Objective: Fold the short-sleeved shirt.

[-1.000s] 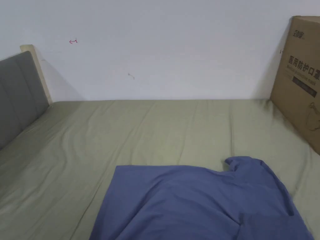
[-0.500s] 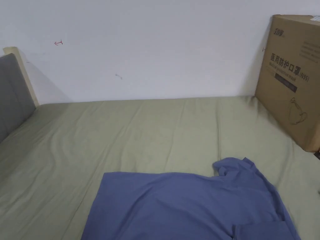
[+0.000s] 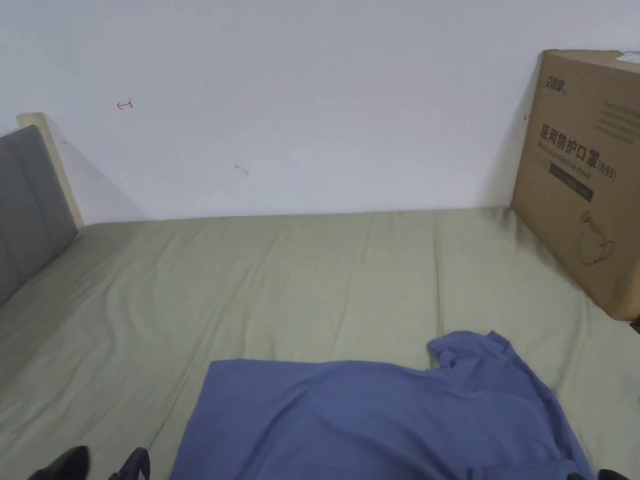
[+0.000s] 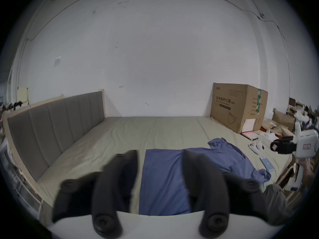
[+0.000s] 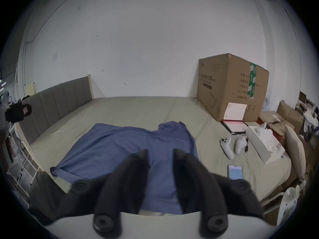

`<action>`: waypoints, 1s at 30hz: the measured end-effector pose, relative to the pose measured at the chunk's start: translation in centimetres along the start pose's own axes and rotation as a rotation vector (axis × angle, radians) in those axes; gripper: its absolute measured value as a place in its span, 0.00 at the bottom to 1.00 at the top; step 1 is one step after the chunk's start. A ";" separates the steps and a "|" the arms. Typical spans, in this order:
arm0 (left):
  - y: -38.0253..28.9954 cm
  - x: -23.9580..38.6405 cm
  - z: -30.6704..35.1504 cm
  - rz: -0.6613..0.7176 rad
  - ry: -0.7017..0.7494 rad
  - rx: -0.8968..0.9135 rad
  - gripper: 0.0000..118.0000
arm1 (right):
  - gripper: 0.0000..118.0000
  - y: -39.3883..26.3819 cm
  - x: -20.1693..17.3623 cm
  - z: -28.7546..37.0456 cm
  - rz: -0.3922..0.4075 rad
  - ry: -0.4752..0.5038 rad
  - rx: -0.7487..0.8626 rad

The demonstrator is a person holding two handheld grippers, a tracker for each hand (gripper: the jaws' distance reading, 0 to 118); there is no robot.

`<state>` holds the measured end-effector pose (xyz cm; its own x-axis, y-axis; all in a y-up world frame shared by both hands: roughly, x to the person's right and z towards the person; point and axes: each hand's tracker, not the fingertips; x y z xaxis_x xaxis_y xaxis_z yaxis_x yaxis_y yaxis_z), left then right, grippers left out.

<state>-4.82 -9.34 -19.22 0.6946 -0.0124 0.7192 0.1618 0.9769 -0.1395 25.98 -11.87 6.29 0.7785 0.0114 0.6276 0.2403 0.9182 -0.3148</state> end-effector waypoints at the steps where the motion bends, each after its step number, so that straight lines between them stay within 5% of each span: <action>1: 0.2 0.6 -0.1 -0.042 -0.013 -0.015 0.04 | 0.11 0.2 -0.4 -0.1 0.010 -0.002 0.001; 4: 0.1 1.3 -0.3 -0.075 -0.040 -0.036 0.00 | 0.00 -1.3 1.2 -1.1 0.041 -0.047 0.021; 12: -1.4 0.0 -2.2 0.020 -0.067 -0.122 0.00 | 0.00 -2.7 2.9 -2.4 -0.021 -0.081 0.016; 15: -2.9 -2.9 -3.2 0.158 -0.119 -0.231 0.00 | 0.00 -2.5 1.6 -1.7 -0.050 -0.056 0.006; 16: -3.7 -3.8 -3.8 0.187 -0.113 -0.278 0.08 | 0.00 -2.7 1.8 -1.5 -0.054 -0.054 0.006; 18: -5.9 -5.5 -4.7 0.214 -0.095 -0.383 0.50 | 0.00 -2.8 1.8 -1.3 -0.060 -0.050 -0.008; 19: -7.1 -6.2 -5.1 0.221 -0.089 -0.432 0.57 | 0.00 -3.0 1.9 -1.3 -0.064 -0.052 -0.016; 22: -10.6 -7.0 -6.8 0.227 -0.084 -0.568 0.65 | 0.00 -3.5 2.1 -1.4 -0.090 -0.043 -0.050; 30: -16.4 -6.6 -11.5 0.230 -0.066 -0.863 0.61 | 0.00 -4.1 2.4 -1.5 -0.095 -0.042 -0.108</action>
<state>-4.00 -27.72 -29.47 0.7373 0.2028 0.6444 0.5129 0.4528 -0.7293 27.76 -16.19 8.00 0.7253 -0.0546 0.6863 0.3741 0.8681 -0.3262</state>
